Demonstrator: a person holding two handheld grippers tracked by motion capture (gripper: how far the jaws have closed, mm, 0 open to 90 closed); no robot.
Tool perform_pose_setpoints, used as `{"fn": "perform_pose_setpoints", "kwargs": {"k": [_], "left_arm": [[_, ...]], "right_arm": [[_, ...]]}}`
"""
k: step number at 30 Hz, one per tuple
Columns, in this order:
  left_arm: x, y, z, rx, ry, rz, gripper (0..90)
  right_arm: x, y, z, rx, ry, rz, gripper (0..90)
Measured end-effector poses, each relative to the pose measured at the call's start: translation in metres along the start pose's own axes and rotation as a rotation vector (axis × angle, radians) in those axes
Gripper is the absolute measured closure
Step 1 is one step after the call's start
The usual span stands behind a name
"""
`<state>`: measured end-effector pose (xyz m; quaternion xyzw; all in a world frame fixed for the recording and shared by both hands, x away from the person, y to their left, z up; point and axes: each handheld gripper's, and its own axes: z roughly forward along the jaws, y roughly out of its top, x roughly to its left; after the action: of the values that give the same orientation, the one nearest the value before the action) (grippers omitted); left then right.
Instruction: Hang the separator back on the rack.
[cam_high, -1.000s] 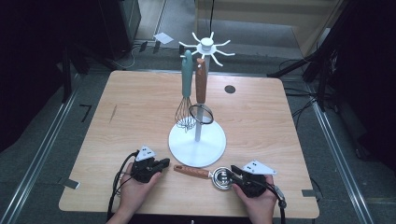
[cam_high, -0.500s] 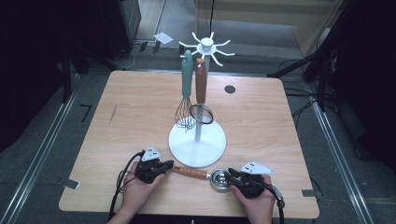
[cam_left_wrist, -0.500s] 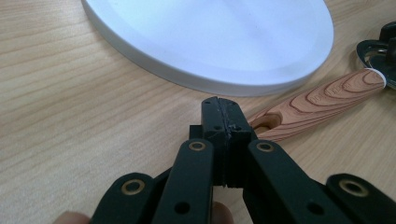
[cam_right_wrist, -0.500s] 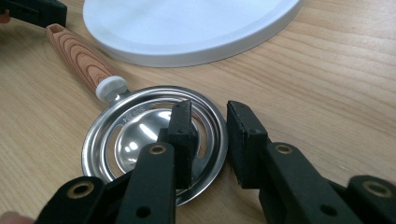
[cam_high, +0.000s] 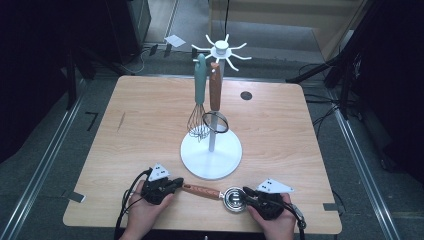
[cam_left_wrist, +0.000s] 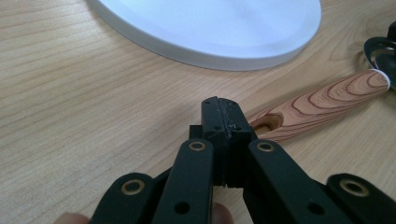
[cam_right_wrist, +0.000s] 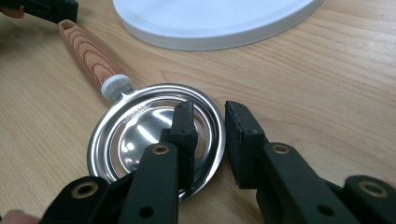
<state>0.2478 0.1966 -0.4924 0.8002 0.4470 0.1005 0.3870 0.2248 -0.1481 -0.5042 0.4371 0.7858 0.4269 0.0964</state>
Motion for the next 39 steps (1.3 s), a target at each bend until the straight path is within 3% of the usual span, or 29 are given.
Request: {"fn": "perform_pose_setpoints", "kwargs": {"k": [4, 8, 11, 16, 22, 24, 27, 30, 33, 39], "left_arm": [[0.002, -0.001, -0.003, -0.009, -0.016, -0.004, 88.8], [0.007, -0.001, -0.009, -0.044, -0.024, -0.015, 84.9], [0.016, -0.001, -0.015, -0.068, -0.016, -0.034, 82.4], [0.033, -0.007, -0.028, -0.109, 0.021, -0.064, 76.1], [0.056, -0.015, -0.049, -0.181, 0.102, -0.098, 58.5], [0.066, -0.018, -0.057, -0.203, 0.125, -0.120, 54.4], [0.080, -0.020, -0.067, -0.224, 0.159, -0.162, 44.4], [0.093, -0.024, -0.074, -0.209, 0.183, -0.200, 37.5], [0.102, -0.028, -0.080, -0.197, 0.255, -0.209, 31.3], [0.116, -0.032, -0.088, -0.198, 0.300, -0.245, 28.8]], "right_arm": [[-0.001, 0.007, -0.005, -0.008, 0.042, -0.056, 71.7], [0.005, 0.023, -0.004, 0.089, 0.055, -0.223, 71.1], [0.011, 0.035, -0.002, 0.124, 0.094, -0.291, 68.5], [0.012, 0.047, 0.002, 0.152, 0.095, -0.327, 64.8], [0.019, 0.063, 0.006, 0.187, 0.120, -0.385, 62.6], [0.024, 0.069, 0.010, 0.220, 0.137, -0.389, 62.5], [0.032, 0.076, 0.019, 0.282, 0.164, -0.431, 61.8], [0.040, 0.083, 0.029, 0.344, 0.199, -0.471, 59.8], [0.051, 0.091, 0.036, 0.391, 0.211, -0.522, 59.5], [0.062, 0.097, 0.046, 0.448, 0.232, -0.545, 59.7]]}}
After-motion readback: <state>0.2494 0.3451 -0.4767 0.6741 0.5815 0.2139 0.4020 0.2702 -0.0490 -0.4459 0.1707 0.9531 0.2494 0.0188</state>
